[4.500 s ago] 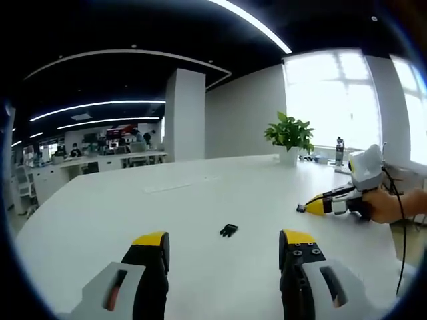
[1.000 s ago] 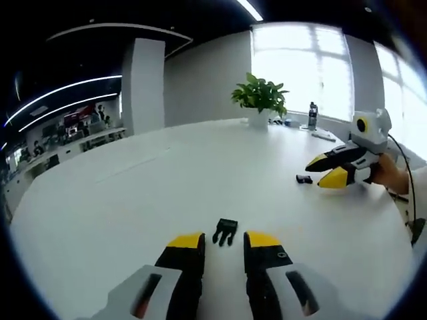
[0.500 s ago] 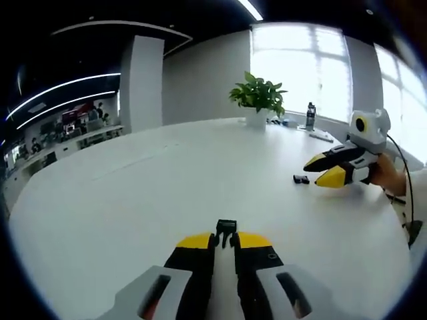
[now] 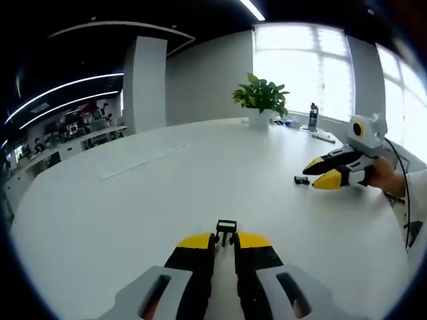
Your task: Snap the two parts of the plastic buckle together until the buckle closes and remains connected.
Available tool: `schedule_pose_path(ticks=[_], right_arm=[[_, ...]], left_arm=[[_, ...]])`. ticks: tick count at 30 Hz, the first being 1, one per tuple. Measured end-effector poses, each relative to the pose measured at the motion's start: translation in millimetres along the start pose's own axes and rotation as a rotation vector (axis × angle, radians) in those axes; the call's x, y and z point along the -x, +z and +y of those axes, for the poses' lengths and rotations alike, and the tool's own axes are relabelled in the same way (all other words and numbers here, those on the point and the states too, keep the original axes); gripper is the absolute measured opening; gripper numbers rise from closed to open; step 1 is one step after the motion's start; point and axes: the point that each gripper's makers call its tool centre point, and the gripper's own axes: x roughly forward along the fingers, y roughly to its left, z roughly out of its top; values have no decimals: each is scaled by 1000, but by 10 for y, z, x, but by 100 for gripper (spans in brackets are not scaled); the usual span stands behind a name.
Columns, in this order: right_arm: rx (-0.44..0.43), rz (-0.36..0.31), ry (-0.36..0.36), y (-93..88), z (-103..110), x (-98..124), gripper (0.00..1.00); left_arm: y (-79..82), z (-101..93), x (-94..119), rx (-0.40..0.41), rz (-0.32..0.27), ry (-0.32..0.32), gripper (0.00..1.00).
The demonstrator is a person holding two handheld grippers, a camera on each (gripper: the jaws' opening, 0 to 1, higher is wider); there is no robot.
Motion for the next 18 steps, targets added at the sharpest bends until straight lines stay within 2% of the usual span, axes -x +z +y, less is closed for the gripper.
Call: schedule_pose_path(ticks=[4, 18], right_arm=[[-3, -2, 7, 6, 15, -4, 23], [-5, 2, 26, -37, 46, -67, 23]], left_arm=[[-36, 91, 91, 3, 5, 46, 10], [-159, 288, 463, 58, -3, 128, 10]])
